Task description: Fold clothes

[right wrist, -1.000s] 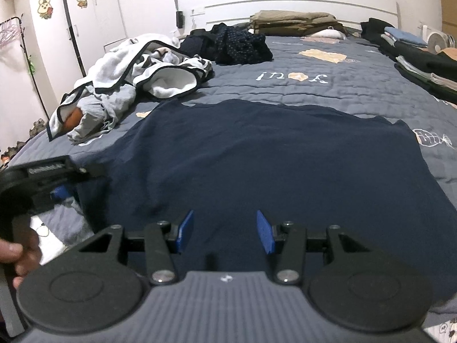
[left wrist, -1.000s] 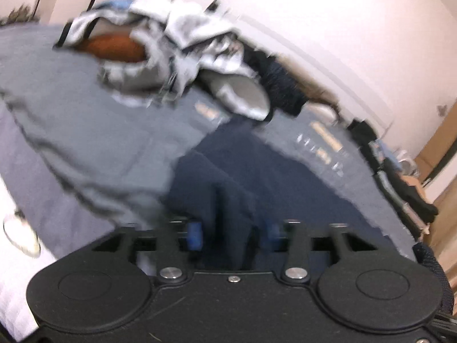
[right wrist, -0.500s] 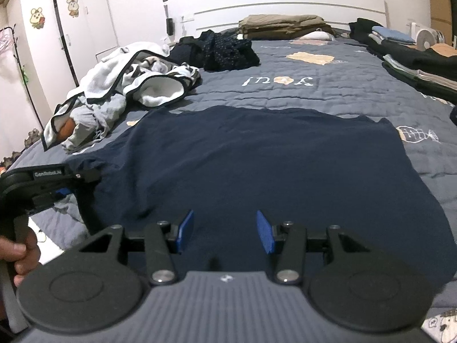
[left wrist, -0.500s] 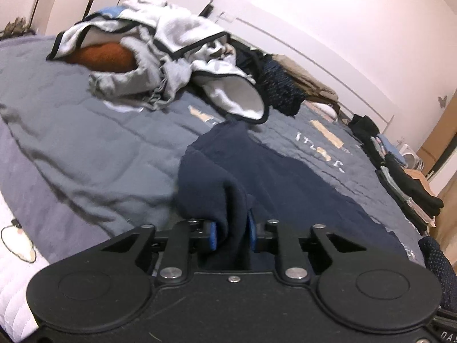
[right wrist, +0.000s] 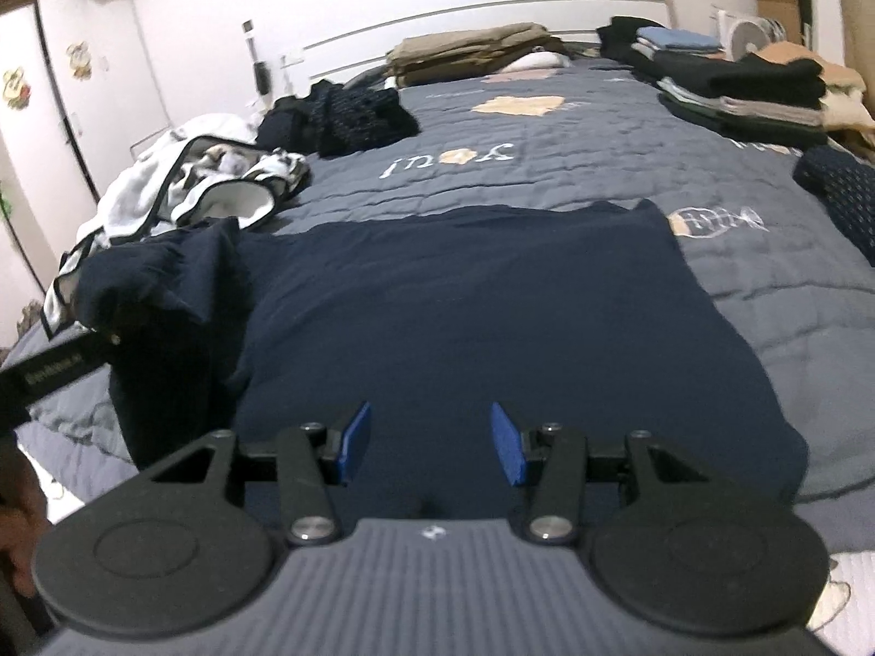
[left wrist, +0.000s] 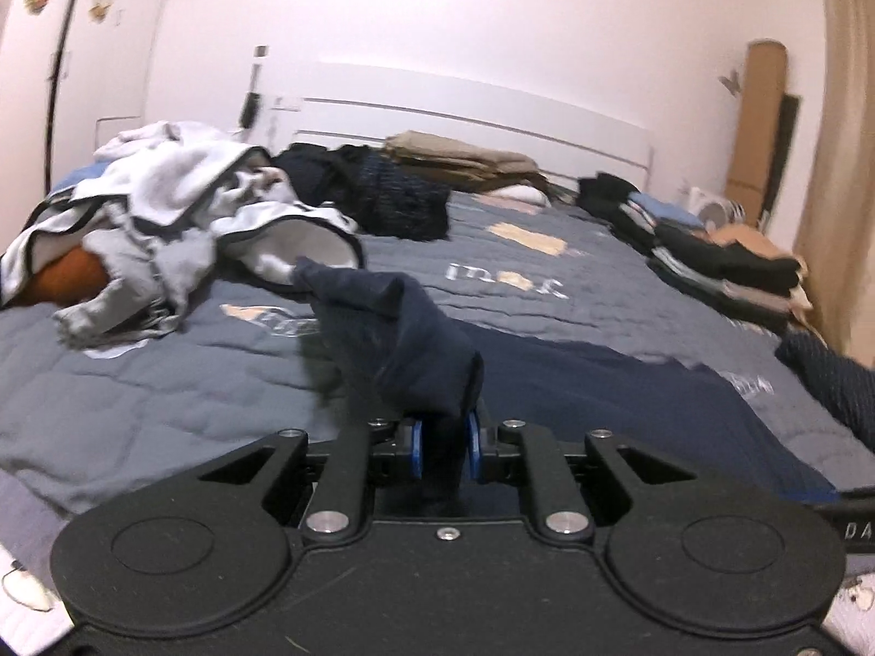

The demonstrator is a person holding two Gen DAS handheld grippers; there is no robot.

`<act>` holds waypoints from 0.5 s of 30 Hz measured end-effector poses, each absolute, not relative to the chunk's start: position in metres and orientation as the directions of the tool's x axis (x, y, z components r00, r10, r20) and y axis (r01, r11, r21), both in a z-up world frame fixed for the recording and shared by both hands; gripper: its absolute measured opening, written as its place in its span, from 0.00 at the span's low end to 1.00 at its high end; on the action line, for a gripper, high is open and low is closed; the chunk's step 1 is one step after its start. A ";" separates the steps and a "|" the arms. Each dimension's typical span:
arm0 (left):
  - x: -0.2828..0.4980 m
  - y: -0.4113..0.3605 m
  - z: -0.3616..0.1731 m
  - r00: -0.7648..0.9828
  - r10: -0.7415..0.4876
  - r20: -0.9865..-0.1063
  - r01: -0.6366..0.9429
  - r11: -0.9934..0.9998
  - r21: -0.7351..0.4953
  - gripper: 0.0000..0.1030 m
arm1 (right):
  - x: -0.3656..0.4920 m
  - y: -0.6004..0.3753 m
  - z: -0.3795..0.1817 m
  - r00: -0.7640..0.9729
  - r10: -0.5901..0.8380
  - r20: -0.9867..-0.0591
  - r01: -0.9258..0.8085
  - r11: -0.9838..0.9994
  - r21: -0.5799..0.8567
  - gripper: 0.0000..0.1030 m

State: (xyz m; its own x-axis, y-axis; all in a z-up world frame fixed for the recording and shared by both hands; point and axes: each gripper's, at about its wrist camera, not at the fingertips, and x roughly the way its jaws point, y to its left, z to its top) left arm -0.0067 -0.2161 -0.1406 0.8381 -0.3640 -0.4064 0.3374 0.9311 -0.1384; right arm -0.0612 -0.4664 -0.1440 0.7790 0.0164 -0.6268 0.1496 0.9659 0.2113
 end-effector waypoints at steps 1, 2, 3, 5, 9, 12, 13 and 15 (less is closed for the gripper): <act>-0.007 -0.225 -0.141 0.833 -0.375 -0.407 0.359 0.926 -0.119 0.15 | -0.063 -0.471 -0.144 0.781 0.016 -0.624 0.157 0.963 0.221 0.46; -0.007 -0.232 -0.141 0.826 -0.388 -0.409 0.380 0.919 -0.105 0.15 | -0.065 -0.475 -0.144 0.783 0.015 -0.622 0.164 0.960 0.229 0.46; -0.006 -0.240 -0.142 0.816 -0.406 -0.412 0.402 0.910 -0.099 0.15 | -0.067 -0.480 -0.145 0.784 0.012 -0.621 0.174 0.956 0.238 0.46; -0.005 -0.260 -0.143 0.793 -0.441 -0.421 0.452 0.888 -0.081 0.15 | -0.071 -0.489 -0.146 0.786 0.009 -0.618 0.191 0.947 0.256 0.46; -0.012 -0.303 -0.149 0.743 -0.506 -0.438 0.563 0.827 0.000 0.15 | -0.078 -0.508 -0.148 0.785 -0.006 -0.619 0.237 0.926 0.292 0.46; -0.015 -0.329 -0.167 0.676 -0.529 -0.513 0.632 0.774 0.033 0.15 | -0.085 -0.523 -0.149 0.790 -0.012 -0.613 0.271 0.904 0.331 0.46; -0.017 -0.334 -0.174 0.652 -0.529 -0.543 0.650 0.759 0.040 0.18 | -0.087 -0.529 -0.150 0.792 -0.014 -0.611 0.283 0.894 0.347 0.46; -0.021 -0.341 -0.188 0.606 -0.534 -0.590 0.683 0.729 0.042 0.25 | -0.089 -0.536 -0.153 0.791 -0.008 -0.612 0.294 0.882 0.368 0.46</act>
